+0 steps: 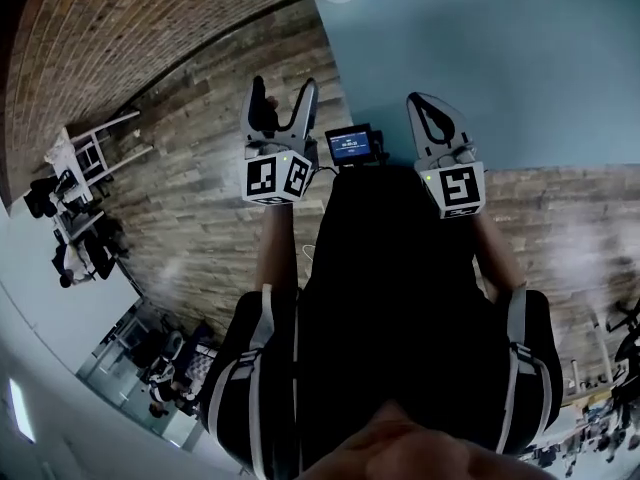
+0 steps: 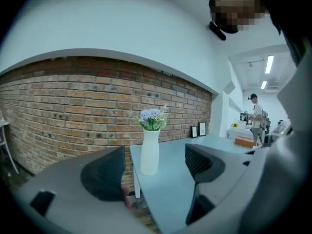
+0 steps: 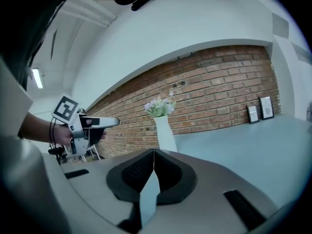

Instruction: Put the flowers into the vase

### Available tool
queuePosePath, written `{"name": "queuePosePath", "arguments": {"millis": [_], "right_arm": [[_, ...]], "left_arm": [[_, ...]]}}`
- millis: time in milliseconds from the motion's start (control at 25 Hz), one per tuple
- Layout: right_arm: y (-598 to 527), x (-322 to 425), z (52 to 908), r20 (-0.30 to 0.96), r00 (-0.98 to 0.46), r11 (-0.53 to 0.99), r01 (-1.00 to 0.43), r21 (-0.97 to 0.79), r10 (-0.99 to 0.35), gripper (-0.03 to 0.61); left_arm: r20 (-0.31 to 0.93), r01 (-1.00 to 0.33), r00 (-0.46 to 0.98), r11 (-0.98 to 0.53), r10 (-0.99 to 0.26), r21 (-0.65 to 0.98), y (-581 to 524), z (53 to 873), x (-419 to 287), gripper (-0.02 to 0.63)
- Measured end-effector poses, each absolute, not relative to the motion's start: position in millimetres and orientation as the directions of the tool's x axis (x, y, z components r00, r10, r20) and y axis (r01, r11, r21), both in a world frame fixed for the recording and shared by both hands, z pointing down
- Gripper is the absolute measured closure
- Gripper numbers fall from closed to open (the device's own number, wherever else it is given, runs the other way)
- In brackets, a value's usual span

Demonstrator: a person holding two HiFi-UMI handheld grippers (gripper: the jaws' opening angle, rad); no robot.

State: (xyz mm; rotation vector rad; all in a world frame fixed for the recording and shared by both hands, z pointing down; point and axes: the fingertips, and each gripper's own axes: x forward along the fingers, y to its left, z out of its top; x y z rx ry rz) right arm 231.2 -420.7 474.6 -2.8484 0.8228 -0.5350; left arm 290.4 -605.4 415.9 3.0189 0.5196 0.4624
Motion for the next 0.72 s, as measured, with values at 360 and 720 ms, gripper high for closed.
{"name": "queuePosePath", "arguments": {"millis": [360, 720], "right_arm": [[-451, 206, 484, 0.265, 0.679, -0.726, -0.6, -0.337, -0.685, 0.56], [-511, 105, 451, 0.084, 0.622, -0.594, -0.686, -0.42, -0.778, 0.561]], "left_arm": [[0.226, 0.102, 0.965, -0.985, 0.133, 0.142, -604, 385, 185, 0.586], [0.189, 0.156, 0.965, -0.976, 0.184, 0.153, -621, 403, 63, 0.585]]}}
